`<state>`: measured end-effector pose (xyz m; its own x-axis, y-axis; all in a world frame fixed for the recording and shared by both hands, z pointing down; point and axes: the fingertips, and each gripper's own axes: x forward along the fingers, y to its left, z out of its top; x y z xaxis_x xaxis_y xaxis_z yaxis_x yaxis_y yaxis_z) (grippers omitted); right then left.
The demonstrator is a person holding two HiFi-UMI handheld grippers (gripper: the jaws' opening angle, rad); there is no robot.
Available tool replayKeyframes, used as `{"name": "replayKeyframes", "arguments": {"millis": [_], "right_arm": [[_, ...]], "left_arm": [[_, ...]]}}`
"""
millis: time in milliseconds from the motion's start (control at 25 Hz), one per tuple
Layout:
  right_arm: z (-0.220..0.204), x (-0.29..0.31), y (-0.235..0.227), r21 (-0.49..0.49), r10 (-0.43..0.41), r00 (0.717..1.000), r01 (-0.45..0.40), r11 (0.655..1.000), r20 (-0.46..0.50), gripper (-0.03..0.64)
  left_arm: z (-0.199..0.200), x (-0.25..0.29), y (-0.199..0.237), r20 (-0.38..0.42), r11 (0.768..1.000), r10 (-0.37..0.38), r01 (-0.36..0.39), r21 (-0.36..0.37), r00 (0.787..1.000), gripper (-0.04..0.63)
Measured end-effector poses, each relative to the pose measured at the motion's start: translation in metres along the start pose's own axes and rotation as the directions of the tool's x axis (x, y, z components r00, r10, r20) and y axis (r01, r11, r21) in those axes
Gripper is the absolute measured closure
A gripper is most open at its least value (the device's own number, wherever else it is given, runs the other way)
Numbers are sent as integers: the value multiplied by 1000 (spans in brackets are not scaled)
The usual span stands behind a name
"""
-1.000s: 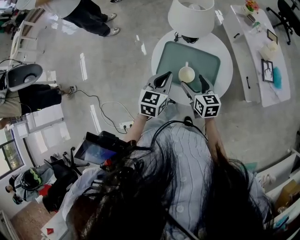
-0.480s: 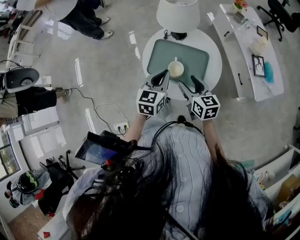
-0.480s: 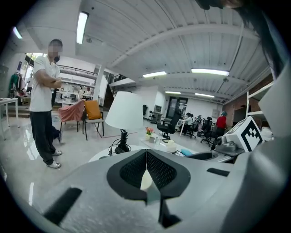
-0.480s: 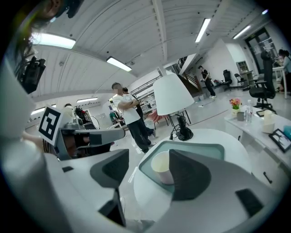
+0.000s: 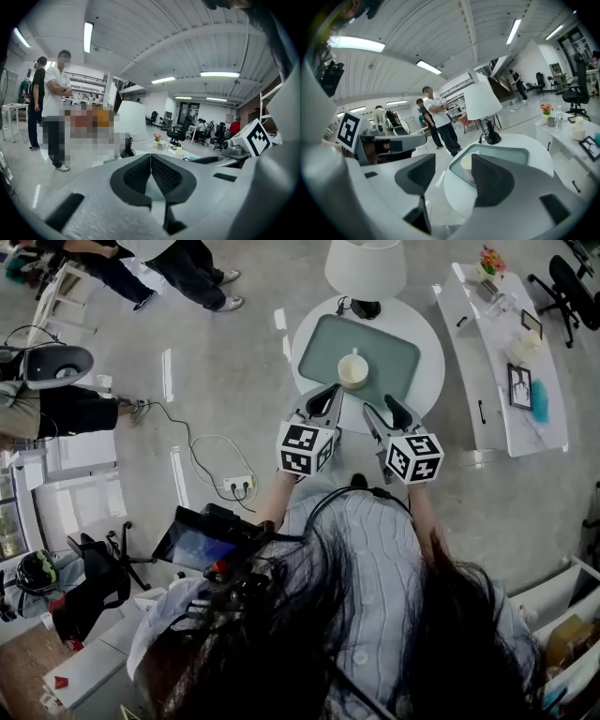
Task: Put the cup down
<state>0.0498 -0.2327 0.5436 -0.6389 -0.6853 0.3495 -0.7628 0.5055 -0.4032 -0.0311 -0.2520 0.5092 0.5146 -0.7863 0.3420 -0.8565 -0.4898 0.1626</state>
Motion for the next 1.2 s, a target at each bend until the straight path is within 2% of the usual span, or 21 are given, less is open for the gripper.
{"name": "replayKeyframes", "arguments": {"millis": [280, 560, 960, 1200], "right_arm": [[-12, -19, 24, -45, 91, 996, -92, 995, -13, 374], [-17, -32, 46, -54, 137, 990, -138, 989, -13, 405], [-26, -41, 61, -29, 155, 988, -156, 987, -18, 411], [-39, -42, 71, -40, 146, 988, -148, 988, -45, 414]], "left_arm": [[-19, -41, -14, 15, 994, 106, -106, -28, 994, 580], [-31, -77, -23, 10, 985, 166, -165, -41, 986, 580], [-38, -99, -30, -7, 982, 185, -185, -39, 983, 580], [-48, -113, -28, -18, 980, 188, -189, -65, 982, 580]]}}
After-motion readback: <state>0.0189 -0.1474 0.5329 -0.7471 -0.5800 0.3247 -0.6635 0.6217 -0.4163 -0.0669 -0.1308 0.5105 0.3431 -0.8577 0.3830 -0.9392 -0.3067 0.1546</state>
